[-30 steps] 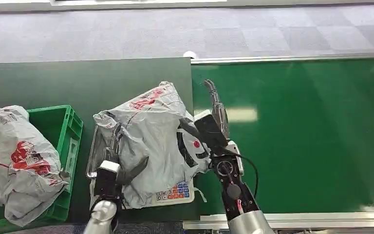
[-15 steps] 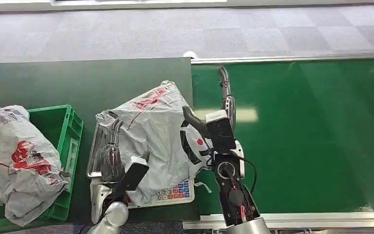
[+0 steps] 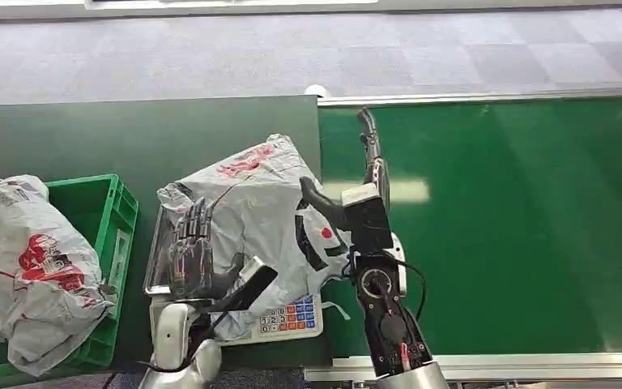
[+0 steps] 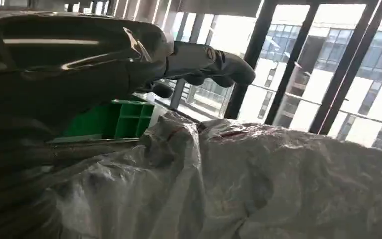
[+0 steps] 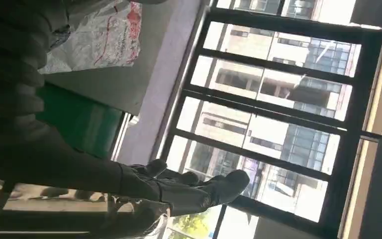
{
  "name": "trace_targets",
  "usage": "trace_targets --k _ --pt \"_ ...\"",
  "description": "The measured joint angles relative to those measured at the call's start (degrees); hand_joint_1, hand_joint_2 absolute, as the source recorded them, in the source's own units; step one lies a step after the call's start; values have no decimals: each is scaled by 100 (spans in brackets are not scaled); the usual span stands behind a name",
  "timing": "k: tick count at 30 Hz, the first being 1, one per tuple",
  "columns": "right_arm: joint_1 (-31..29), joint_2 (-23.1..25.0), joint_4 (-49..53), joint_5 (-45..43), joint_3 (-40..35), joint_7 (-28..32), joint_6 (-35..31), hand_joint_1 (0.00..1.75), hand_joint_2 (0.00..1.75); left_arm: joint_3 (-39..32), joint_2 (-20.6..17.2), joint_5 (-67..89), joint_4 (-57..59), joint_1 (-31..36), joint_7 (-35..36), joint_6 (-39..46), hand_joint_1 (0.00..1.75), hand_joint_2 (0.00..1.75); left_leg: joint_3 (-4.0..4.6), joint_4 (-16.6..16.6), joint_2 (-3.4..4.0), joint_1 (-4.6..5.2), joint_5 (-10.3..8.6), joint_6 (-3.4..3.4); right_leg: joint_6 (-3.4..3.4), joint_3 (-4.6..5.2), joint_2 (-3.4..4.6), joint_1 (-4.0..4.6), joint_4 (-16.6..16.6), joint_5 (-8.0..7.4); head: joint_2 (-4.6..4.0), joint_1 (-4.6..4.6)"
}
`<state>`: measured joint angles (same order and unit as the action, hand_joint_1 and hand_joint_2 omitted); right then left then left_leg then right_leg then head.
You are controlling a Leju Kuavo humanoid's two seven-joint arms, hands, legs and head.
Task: Moved the parcel from conveyor to table for the left to box.
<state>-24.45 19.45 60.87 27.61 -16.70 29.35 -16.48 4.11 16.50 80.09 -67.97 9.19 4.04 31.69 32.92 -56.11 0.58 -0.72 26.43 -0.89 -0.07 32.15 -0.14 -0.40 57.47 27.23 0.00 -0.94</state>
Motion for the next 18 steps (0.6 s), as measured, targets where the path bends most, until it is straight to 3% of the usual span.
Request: trace_targets --k 11,18 --pt "108 -11 249 188 252 24 -50 0 175 -55 52 -534 485 229 -461 245 175 175 -1 -2 10 0 0 0 0 3 3 -1 0 -1 0 0" --pt "135 -11 271 243 407 68 -24 0 175 68 52 -1624 468 246 -1395 649 175 175 0 -2 6 0 0 0 0 4 1 -1 0 -1 0 0"
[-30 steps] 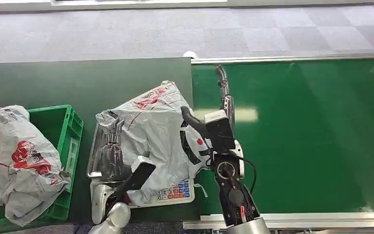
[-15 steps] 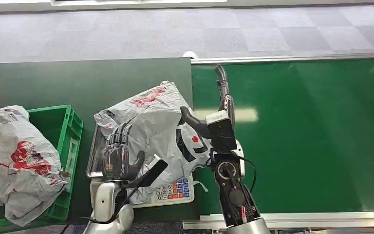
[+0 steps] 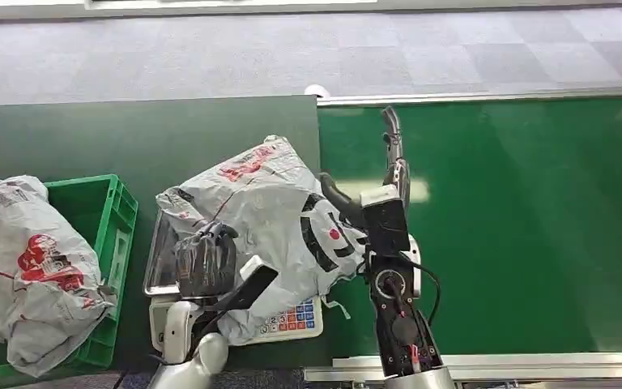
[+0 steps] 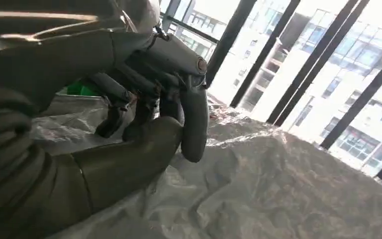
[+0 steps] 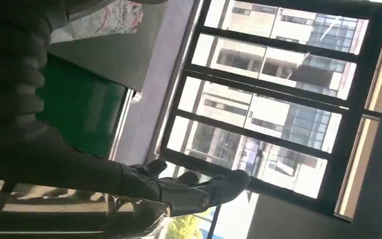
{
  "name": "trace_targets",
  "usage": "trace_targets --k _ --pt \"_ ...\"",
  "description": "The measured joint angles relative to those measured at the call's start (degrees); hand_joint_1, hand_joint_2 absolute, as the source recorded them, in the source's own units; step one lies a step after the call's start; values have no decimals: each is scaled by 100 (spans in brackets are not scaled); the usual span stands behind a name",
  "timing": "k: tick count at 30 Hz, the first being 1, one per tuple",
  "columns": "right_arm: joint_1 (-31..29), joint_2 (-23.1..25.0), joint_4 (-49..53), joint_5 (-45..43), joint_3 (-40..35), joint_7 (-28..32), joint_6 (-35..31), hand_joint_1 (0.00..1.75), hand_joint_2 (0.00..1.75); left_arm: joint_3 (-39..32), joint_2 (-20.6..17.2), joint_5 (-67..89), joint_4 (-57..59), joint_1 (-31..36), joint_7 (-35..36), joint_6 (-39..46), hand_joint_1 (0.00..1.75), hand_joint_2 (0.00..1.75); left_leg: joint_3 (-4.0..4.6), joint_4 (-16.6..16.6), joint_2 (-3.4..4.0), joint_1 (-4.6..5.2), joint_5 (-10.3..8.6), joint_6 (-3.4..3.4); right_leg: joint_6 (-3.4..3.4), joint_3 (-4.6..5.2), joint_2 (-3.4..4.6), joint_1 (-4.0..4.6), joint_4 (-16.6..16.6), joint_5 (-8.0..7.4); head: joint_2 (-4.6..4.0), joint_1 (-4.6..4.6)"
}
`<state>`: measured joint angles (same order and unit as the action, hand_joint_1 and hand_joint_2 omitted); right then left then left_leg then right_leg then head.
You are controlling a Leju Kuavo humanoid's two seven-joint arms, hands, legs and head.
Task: Moved the parcel from conveyor to table for the left to box.
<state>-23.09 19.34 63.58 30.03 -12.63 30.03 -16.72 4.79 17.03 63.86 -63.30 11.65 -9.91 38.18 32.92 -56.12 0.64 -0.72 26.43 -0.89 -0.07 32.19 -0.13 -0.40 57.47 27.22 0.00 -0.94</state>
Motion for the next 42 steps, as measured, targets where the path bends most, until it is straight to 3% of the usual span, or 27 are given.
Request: trace_targets --k 8,17,21,22,23,27,42 --pt "9 0 0 2 61 13 0 0 175 111 -2 -443 -111 -8 -391 29 175 175 1 0 0 0 0 0 0 -1 0 0 0 0 0 2" --pt "11 0 -57 -37 140 118 -63 0 175 223 46 -2517 -1297 -430 -2633 94 175 175 3 1 -1 0 1 0 0 0 0 0 0 1 0 0" --pt "18 -2 -96 -57 190 168 -101 0 175 194 79 -3040 -2043 -690 -2985 94 175 175 3 1 0 0 1 0 0 1 0 0 0 1 0 0" --pt "18 -4 -107 -57 199 175 -112 0 175 196 87 -3102 -2248 -752 -2987 94 140 175 3 1 -1 0 1 0 0 1 0 0 0 1 0 0" --pt "19 -4 -116 -72 203 186 -129 0 175 197 90 -3155 -2412 -811 -2987 94 0 175 3 1 -1 0 1 0 0 1 0 0 0 1 0 0" --pt "25 -11 -144 -144 219 203 -232 0 175 315 70 -3256 -2616 -896 -2980 70 0 175 1 0 -4 0 1 1 0 2 -1 0 -1 1 0 0" --pt "39 -7 -162 -122 304 238 -129 0 175 879 -66 -2003 -1458 -291 -1928 51 0 175 3 0 -2 0 1 0 0 5 0 0 -1 0 0 0"
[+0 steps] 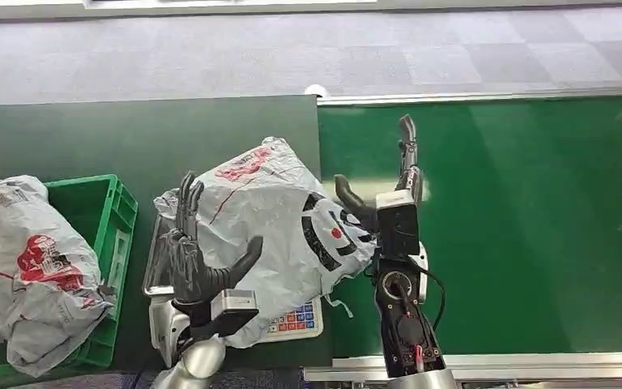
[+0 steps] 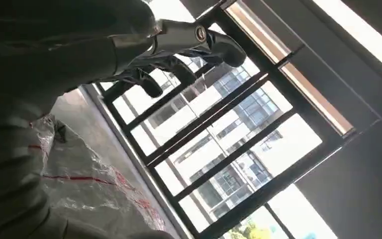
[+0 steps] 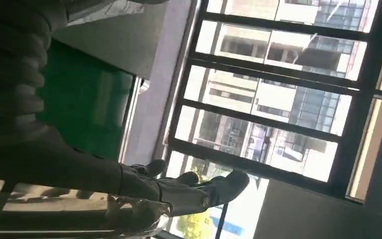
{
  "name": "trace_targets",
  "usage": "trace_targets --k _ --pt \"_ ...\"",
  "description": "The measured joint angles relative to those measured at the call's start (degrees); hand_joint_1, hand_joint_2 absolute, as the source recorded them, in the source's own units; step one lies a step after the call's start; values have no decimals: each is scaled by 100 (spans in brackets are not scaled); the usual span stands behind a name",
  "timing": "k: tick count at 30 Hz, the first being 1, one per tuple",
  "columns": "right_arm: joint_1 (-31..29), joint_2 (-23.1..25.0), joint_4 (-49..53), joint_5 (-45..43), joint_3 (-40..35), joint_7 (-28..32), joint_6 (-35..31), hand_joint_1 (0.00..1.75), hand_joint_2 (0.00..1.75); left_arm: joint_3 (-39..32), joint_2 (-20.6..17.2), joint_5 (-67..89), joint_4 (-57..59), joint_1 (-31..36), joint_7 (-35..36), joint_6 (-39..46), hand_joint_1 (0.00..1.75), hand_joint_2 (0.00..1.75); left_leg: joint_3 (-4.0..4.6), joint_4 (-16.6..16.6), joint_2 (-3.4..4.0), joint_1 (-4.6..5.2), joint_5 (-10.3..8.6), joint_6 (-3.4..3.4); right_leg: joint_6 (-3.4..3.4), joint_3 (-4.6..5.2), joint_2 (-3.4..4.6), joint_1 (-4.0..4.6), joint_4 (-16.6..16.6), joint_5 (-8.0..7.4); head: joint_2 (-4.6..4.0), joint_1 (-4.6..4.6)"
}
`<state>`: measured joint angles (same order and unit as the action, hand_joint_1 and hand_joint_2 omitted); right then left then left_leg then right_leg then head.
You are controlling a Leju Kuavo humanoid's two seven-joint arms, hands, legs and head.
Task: Moved the parcel from conveyor to table for the left to box.
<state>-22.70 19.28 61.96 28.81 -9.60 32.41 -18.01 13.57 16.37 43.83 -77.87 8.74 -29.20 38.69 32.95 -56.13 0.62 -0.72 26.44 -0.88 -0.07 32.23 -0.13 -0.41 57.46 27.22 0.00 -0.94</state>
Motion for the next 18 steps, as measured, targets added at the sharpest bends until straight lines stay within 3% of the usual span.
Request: trace_targets --k 5,9,18 --pt "1 2 2 76 -7 -59 83 0 175 101 -2 1299 260 226 1150 -83 0 175 0 0 2 0 0 0 0 -1 0 0 0 0 0 0" --pt "4 2 11 96 -9 -87 162 0 175 157 13 2053 816 534 2000 -851 0 175 -1 -1 0 0 -2 1 -1 -4 -1 -1 0 -2 0 0" --pt "-37 7 2 -44 -183 -96 232 0 175 114 20 2795 1549 731 2723 -1503 0 175 2 1 2 0 0 0 0 0 0 0 0 -1 0 0"
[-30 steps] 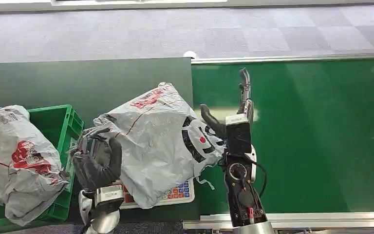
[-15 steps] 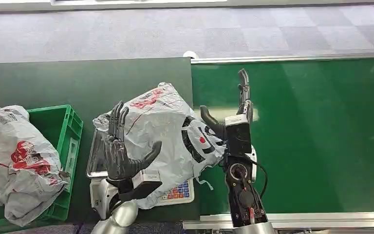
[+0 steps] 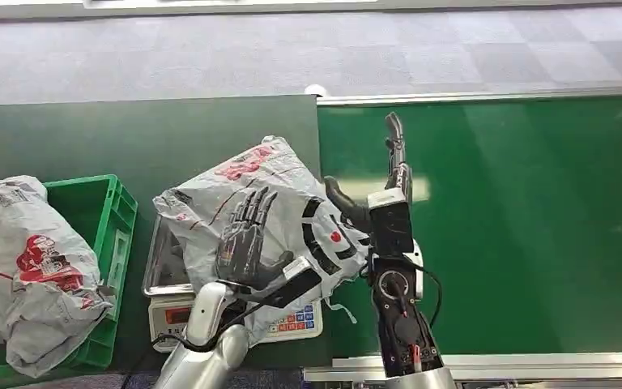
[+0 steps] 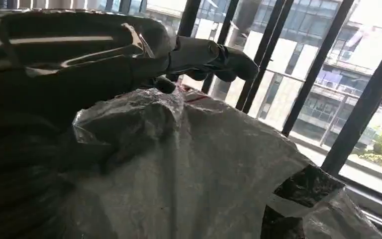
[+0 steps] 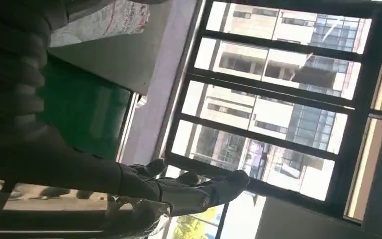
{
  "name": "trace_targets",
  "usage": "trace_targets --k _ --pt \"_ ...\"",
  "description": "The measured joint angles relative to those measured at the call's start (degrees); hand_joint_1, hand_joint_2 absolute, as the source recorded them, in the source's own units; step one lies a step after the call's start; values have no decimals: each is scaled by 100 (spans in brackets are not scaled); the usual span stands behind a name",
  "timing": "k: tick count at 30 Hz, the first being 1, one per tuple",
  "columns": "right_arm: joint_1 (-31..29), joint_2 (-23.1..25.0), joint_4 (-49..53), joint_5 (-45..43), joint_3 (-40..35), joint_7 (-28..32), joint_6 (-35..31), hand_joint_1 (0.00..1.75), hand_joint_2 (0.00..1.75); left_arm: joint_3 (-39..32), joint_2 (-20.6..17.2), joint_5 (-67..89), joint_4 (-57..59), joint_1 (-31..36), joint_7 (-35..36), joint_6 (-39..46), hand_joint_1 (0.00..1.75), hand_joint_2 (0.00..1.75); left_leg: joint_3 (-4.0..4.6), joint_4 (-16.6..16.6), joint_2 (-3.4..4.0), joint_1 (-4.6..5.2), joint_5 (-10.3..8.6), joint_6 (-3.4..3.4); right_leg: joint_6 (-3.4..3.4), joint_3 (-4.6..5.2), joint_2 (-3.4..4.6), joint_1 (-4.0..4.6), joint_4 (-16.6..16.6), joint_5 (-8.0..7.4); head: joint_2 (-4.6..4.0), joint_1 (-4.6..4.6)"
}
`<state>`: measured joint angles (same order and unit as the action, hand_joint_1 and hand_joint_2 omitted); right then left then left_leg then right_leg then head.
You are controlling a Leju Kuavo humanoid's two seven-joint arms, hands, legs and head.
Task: Moved the parcel from conveyor to table for the left to box.
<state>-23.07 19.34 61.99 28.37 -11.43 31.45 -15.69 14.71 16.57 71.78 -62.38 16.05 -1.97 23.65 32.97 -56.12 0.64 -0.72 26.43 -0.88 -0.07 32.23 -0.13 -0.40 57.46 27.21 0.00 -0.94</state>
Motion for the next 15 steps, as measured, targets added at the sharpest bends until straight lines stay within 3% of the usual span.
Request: trace_targets --k 10,11,12,13,15 --pt "-19 0 -9 -13 -109 -53 11 0 175 -166 31 280 370 144 451 -599 0 175 -15 1 -1 0 0 0 0 -19 -1 0 0 0 0 0" --pt "-19 0 -9 -13 -109 -65 11 0 175 -181 35 280 389 162 457 -628 9 175 -19 1 -2 0 0 0 0 -22 -1 0 0 0 0 0" --pt "-19 0 -9 -11 -112 -70 11 0 175 -201 42 280 413 180 457 -639 91 175 -21 1 -2 0 0 0 0 -25 -1 0 0 0 0 0" --pt "-19 0 -9 -6 -112 -77 11 0 175 -223 44 278 429 190 453 -636 131 175 -24 1 -2 0 0 0 0 -28 -1 0 0 0 0 0" --pt "-16 0 -9 11 -112 -98 -24 0 175 -243 57 256 455 194 378 -637 162 175 -30 0 0 0 0 0 0 -28 0 0 0 0 0 0"
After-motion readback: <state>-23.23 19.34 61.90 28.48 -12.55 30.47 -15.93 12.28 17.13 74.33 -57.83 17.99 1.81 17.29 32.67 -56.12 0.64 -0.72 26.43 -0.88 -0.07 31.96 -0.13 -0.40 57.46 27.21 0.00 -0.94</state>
